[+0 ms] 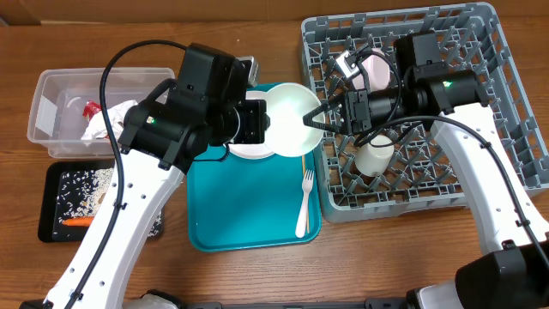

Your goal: Sort waste into correct bins and load items into the dishwasher

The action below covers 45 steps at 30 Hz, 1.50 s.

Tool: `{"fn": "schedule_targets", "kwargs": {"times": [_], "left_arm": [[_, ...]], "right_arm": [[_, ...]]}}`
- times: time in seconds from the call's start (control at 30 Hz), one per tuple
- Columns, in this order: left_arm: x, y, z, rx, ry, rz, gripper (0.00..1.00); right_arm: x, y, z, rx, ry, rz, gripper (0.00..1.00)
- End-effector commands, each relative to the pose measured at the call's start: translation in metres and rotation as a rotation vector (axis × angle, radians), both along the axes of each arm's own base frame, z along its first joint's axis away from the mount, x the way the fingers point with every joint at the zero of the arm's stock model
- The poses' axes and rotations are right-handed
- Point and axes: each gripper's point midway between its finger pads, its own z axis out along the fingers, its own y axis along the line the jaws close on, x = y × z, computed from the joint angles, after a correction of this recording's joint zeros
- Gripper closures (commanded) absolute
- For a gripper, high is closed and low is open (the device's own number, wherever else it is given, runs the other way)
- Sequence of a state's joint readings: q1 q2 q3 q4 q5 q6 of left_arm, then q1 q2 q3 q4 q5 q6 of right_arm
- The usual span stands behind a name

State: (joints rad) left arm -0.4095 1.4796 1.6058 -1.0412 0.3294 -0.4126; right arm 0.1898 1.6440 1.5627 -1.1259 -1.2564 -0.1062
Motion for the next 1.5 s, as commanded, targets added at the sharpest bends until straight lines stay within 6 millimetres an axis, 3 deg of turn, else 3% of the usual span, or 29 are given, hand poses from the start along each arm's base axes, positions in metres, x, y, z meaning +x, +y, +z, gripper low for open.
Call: {"fn": "schedule_targets", "kwargs": {"times": [0.0,0.23,0.43,0.53,0.7,0.97,1.27,1.47], "left_arm": [[0.004,-0.004,0.006,-0.008,-0.022,-0.02,0.95],[0.004,-0.004,0.006,-0.008,-0.021,-0.02,0.94],[0.004,-0.004,0.006,-0.007,-0.021,-0.019,0.9],[0.004,-0.003,0.006,-0.002,-0.023,-0.016,0.84],[0.004,-0.003,0.006,-0.002,-0.023,-0.016,0.65],[0.005,-0.002,0.005,0.001,-0.025,-0.014,0.56],[0.008,0.001,0.005,0.018,-0.034,0.003,0.54],[0.01,0.005,0.004,0.019,-0.032,0.014,0.54]], "right_arm": [[-0.009,0.008,0.007,0.018,-0.013,0.032,0.49],[-0.014,0.021,0.008,0.02,-0.055,0.072,0.54],[-0.013,0.021,0.007,0.014,-0.058,0.068,0.58],[-0.013,0.021,0.007,0.014,-0.058,0.068,0.58],[-0.01,0.019,0.001,-0.023,-0.065,0.049,0.58],[-0.005,0.017,-0.007,-0.072,-0.074,0.023,0.58],[0.015,-0.003,-0.016,-0.134,-0.069,-0.071,0.58],[0.04,-0.031,-0.031,-0.241,-0.097,-0.186,0.58]]}}
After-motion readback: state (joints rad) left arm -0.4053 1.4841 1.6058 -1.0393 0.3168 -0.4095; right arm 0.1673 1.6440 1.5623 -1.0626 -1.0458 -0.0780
